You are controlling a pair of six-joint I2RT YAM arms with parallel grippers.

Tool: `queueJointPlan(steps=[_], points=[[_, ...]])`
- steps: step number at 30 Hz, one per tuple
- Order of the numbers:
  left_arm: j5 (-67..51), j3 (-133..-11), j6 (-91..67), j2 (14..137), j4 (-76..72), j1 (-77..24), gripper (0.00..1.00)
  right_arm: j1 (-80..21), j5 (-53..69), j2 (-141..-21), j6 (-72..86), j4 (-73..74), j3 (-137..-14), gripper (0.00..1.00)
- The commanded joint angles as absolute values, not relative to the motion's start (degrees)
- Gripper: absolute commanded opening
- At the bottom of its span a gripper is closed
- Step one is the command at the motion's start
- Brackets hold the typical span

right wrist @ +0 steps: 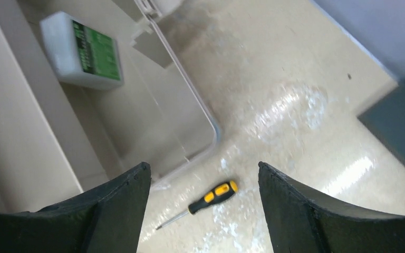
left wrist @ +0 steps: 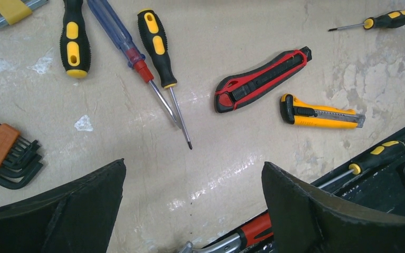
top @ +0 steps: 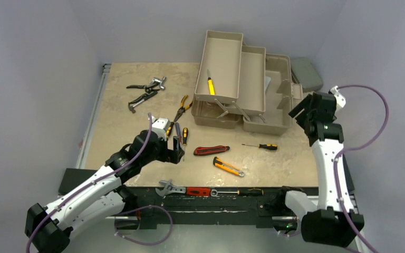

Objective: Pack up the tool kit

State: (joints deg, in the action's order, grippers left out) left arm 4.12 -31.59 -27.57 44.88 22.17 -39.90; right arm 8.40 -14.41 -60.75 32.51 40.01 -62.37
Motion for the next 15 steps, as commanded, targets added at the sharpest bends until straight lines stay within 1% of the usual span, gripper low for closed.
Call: queueJointPlan(steps=[1, 2, 3, 7, 11, 15], points=[[2.38, -30.52, -24.26, 44.38, 17.76, -40.19, 0.96, 8.29, -17.23, -52.64, 41.08, 43.49, -55.48, 0.73], [2.33, -29.86, -24.26, 44.12, 17.29, -40.17, 0.96, 8.28, -16.21, -51.14, 42.29, 44.08, -53.68, 0.75], [1.87, -29.16, -24.26, 43.71, 16.34, -40.2, 0.96, 8.3, -15.49, -49.94, 44.12, 44.73, -51.85, 0.75], [0.64, -27.66, -24.35, 42.69, 15.3, -40.17, 0.95, 8.29, -11.42, -46.0, 52.49, 45.9, -43.57, 0.7], [0.27, -26.72, -24.71, 42.21, 14.9, -40.21, 0.94, 8.26, -5.82, -44.21, 59.52, 42.34, -34.87, 0.68], [-1.08, -26.52, -24.87, 42.34, 14.85, -40.21, 0.94, 8.33, -3.06, -43.51, 65.89, 37.24, -28.68, 0.61]])
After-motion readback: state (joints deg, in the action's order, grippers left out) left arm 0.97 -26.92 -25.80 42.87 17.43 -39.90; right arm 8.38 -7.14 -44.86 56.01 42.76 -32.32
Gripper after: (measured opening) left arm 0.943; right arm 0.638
